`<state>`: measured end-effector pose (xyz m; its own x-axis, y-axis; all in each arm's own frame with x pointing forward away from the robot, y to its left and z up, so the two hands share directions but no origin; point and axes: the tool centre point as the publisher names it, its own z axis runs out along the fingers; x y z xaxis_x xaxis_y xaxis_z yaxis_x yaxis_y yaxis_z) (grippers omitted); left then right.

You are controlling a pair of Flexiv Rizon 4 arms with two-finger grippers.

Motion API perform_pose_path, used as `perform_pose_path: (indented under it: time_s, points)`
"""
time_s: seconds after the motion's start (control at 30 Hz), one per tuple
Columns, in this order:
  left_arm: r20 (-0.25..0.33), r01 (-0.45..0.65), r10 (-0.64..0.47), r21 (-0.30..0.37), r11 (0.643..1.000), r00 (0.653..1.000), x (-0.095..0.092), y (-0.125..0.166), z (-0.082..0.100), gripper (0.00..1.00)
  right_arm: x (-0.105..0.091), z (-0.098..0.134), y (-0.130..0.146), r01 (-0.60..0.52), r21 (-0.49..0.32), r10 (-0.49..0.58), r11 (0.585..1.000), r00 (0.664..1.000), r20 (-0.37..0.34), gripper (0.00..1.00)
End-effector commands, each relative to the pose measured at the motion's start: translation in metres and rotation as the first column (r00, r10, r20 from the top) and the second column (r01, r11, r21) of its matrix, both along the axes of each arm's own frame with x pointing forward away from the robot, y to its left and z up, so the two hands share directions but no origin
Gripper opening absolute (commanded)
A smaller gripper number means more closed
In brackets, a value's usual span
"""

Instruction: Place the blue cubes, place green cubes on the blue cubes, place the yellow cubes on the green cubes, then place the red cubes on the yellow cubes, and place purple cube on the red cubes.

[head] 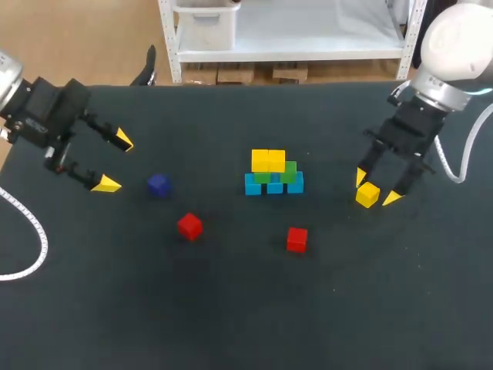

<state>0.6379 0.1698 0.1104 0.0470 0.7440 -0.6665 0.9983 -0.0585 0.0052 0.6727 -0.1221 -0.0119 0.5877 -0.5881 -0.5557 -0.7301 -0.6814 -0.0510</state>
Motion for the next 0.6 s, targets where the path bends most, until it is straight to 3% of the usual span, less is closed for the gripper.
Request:
perform_pose_path:
  time_s: [0.03, 0.07, 0.13, 0.17, 0.3, 0.43, 0.6]
  points:
    - [0.002, 0.003, -0.003, -0.003, 1.0, 1.0, 0.001, 0.001, -0.001, 1.0, 0.001, -0.002, 0.001, -0.004, -0.002, 0.004, 1.0, 1.0, -0.005, 0.42]
    - [0.002, 0.003, -0.003, -0.003, 1.0, 1.0, 0.001, 0.001, -0.001, 1.0, 0.001, -0.003, 0.001, -0.005, -0.003, 0.005, 1.0, 1.0, -0.007, 0.42]
    - [0.002, 0.003, -0.003, -0.003, 1.0, 1.0, 0.001, 0.001, -0.001, 1.0, 0.001, -0.003, 0.001, -0.006, -0.004, 0.006, 1.0, 1.0, -0.008, 0.18]
    - [0.002, 0.003, -0.003, -0.003, 1.0, 1.0, 0.001, 0.001, -0.001, 1.0, 0.001, -0.003, 0.001, -0.007, -0.003, 0.007, 1.0, 1.0, -0.008, 0.0]
    - [0.002, 0.003, -0.003, -0.003, 1.0, 1.0, 0.001, 0.001, -0.001, 1.0, 0.003, 0.003, 0.002, 0.048, -0.012, -0.048, 0.999, 0.999, -0.01, 0.0]
    - [0.002, 0.003, -0.003, -0.003, 1.0, 1.0, 0.001, 0.001, -0.001, 1.0, 0.006, 0.015, 0.001, 0.174, -0.034, -0.175, 0.984, 0.984, -0.03, 0.0]
    - [0.002, 0.003, -0.003, -0.003, 1.0, 1.0, 0.001, 0.001, -0.001, 1.0, 0.014, 0.042, 0.003, 0.421, -0.03, -0.422, 0.906, 0.906, -0.04, 0.0]
